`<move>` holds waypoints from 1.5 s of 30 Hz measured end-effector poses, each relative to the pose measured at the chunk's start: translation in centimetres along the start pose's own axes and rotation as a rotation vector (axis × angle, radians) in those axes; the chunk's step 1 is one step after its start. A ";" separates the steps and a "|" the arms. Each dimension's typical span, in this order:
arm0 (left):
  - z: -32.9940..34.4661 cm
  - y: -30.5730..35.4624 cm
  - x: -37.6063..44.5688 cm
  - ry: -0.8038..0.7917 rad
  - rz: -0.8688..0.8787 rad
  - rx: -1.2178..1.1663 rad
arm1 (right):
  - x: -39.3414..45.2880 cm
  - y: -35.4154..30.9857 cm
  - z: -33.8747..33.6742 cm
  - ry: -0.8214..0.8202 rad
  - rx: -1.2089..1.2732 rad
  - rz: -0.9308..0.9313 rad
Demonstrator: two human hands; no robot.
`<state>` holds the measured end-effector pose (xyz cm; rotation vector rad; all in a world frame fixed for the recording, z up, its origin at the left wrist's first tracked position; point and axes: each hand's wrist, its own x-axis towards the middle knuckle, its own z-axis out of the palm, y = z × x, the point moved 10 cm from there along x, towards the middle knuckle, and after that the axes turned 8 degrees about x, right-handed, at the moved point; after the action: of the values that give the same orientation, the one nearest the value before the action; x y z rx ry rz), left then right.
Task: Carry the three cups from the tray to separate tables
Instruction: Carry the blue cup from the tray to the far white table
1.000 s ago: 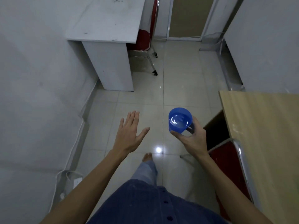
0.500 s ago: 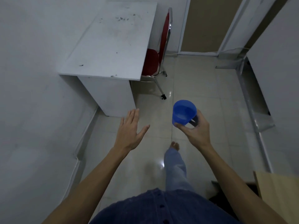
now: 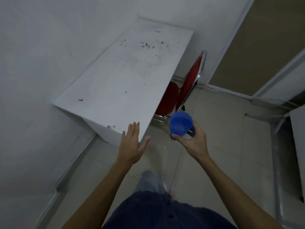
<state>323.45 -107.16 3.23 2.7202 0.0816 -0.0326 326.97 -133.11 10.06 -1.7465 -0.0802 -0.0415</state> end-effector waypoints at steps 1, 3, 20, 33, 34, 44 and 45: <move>0.1 -0.2 2.1 0.010 -0.010 0.006 | 2.6 0.4 0.3 -0.011 0.003 -0.001; 0.5 -0.7 6.5 0.027 -0.023 0.027 | 7.6 1.2 1.0 -0.030 0.007 0.001; -1.8 -7.5 39.4 -0.004 -0.186 0.141 | 43.8 8.3 12.9 -0.190 -0.053 0.107; 0.6 -11.6 49.9 -0.093 -0.408 0.176 | 58.2 15.0 20.8 -0.369 -0.062 0.156; 0.9 -11.5 50.2 -0.107 -0.416 0.172 | 58.8 15.3 21.0 -0.371 -0.063 0.159; 2.9 -11.5 52.0 -0.122 -0.452 0.175 | 61.3 17.7 21.6 -0.403 -0.090 0.174; 3.1 -11.5 52.1 -0.124 -0.454 0.176 | 61.4 17.9 21.6 -0.408 -0.081 0.171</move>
<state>374.73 -95.22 -6.12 2.8049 0.6860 -0.3542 389.22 -113.10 -6.86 -1.8147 -0.2292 0.4424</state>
